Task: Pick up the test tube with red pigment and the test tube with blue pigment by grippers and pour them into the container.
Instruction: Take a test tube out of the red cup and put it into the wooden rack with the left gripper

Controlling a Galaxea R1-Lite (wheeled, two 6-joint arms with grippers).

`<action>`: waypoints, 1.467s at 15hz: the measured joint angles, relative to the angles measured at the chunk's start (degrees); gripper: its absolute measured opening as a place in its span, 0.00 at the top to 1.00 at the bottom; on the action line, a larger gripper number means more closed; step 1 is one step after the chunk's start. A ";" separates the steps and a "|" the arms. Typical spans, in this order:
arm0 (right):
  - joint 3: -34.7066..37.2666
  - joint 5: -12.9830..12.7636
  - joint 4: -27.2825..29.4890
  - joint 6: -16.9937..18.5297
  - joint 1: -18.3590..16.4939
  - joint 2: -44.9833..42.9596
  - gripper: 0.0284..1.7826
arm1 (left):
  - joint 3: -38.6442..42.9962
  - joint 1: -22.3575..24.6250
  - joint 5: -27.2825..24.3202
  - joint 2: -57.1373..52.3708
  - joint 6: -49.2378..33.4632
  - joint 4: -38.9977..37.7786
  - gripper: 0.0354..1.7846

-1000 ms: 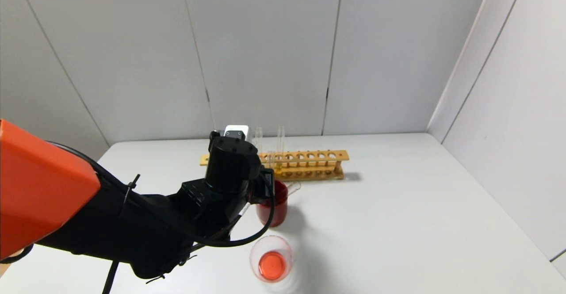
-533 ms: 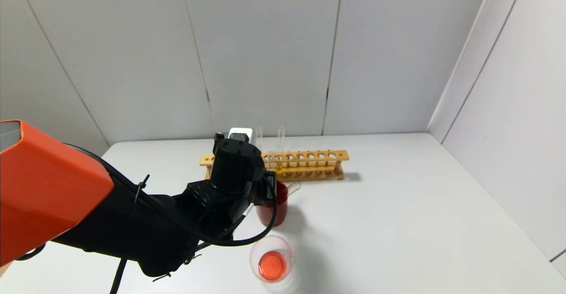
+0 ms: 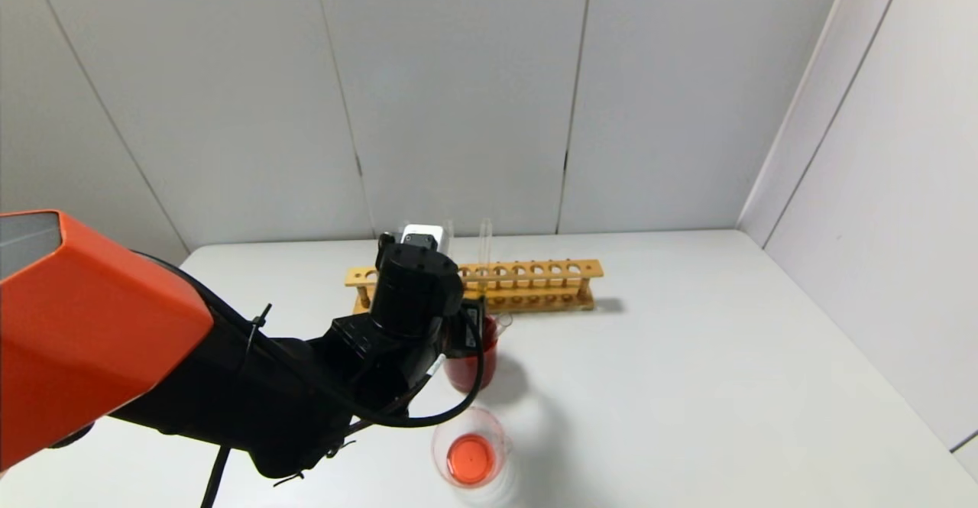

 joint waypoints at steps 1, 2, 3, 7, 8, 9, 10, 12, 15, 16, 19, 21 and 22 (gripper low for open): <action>0.00 0.00 -0.02 0.02 0.02 0.00 0.02 | 0.02 -0.11 0.06 -0.39 0.15 0.05 0.19; 0.00 0.02 -0.02 0.00 0.02 0.00 0.02 | -0.02 -0.20 0.17 -0.96 0.41 0.17 0.13; 0.00 0.00 0.00 0.00 0.02 0.00 0.02 | -0.16 -0.22 0.30 -1.85 1.08 0.26 0.08; 0.00 0.00 -0.02 0.00 0.00 0.00 0.02 | 0.22 -0.24 1.13 -8.11 7.69 1.68 0.02; 0.00 0.05 -0.02 0.00 0.00 0.00 0.02 | 0.59 -0.24 2.15 -10.12 9.22 2.71 0.02; 0.00 -0.02 0.00 0.00 0.00 0.00 0.02 | 1.40 -0.15 4.24 -12.19 9.94 4.11 0.02; 0.00 0.00 -0.02 0.00 0.02 0.00 0.02 | 3.08 0.02 6.64 -13.73 9.87 4.69 0.02; 0.00 0.00 -0.02 0.00 0.02 0.00 0.02 | 8.61 0.24 10.28 -15.91 7.70 3.56 0.02; 0.00 0.02 -0.02 0.00 0.05 0.00 0.02 | 16.85 0.69 11.58 -17.25 -0.63 -2.62 0.02; 0.00 0.00 -0.02 0.00 0.05 0.00 0.02 | 19.08 0.90 11.76 -17.44 -2.54 -4.07 0.02; 0.00 0.00 -0.02 0.00 0.00 0.00 0.02 | 23.99 1.18 11.93 -17.53 -5.58 -9.90 0.02; 0.00 0.02 -0.02 0.00 0.00 0.00 0.02 | 24.76 1.99 11.80 -16.65 -5.10 -11.96 0.02; 0.00 0.02 0.00 0.00 0.00 0.00 0.02 | 24.37 2.62 11.50 -15.85 -4.84 -12.00 0.02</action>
